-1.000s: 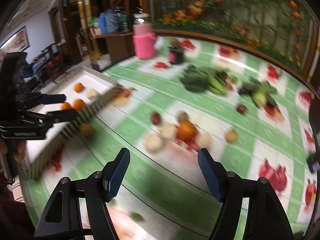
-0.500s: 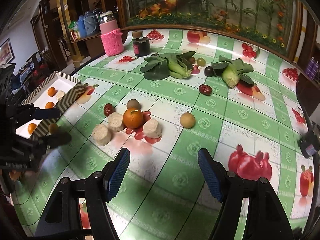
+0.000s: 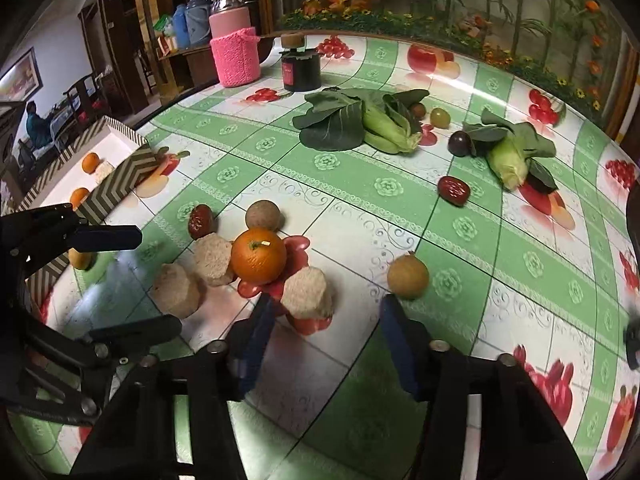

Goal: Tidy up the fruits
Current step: 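Grasp the round brown cake with the left tool while the right tool grasps a beige cake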

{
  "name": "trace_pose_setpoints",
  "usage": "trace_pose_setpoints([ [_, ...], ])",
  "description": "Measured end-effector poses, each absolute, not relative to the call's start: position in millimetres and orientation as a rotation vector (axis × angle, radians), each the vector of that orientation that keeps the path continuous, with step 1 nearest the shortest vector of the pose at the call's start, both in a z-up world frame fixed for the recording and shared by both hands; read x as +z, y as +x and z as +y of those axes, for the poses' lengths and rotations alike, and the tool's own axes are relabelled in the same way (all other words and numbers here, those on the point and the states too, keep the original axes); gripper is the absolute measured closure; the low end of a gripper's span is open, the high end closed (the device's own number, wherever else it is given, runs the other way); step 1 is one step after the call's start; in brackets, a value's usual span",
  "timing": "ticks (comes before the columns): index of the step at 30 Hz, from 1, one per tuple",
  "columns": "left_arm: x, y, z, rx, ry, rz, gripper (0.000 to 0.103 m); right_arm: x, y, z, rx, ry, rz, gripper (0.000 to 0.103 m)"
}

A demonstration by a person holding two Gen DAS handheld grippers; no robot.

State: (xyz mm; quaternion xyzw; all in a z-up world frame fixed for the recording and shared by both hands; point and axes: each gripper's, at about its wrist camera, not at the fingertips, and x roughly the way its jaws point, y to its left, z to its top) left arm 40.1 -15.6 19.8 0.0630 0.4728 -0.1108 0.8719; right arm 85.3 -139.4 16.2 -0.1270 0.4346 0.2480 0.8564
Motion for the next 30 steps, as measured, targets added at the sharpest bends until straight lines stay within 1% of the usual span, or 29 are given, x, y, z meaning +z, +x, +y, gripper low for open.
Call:
trace_pose_setpoints([
  [2,17.3,42.1,-17.8,-0.234,0.137,0.992,0.028,14.4,86.6,-136.8,0.522,-0.286,0.9,0.061],
  [3,16.4,42.8,-18.4,-0.239,0.137,0.993,0.028,14.7,87.0,-136.9,0.527,-0.286,0.895,0.069],
  [4,14.7,43.3,-18.4,-0.249,0.134,0.996,0.033,15.0,87.3,-137.3,0.53,-0.279,0.896,0.076],
  [5,14.1,43.4,-18.0,-0.252,0.133,0.997,0.054,15.5,87.3,-137.7,0.521,-0.28,0.896,0.076],
  [6,13.8,43.0,-17.5,-0.254,0.134,0.992,0.067,15.9,85.7,-138.9,0.507,-0.288,0.893,0.076],
  [7,14.7,42.4,-17.5,-0.252,0.14,0.986,0.077,15.8,85.1,-139.4,0.503,-0.289,0.892,0.076],
  [17,23.3,25.1,-12.7,-0.252,0.135,0.965,0.077,26.7,54.4,-155.6,0.487,-0.233,0.878,0.076],
  [30,45.4,0.3,7.2,-0.233,0.095,0.912,0.077,42.7,11.6,-147.5,0.5,-0.185,0.86,0.076],
])
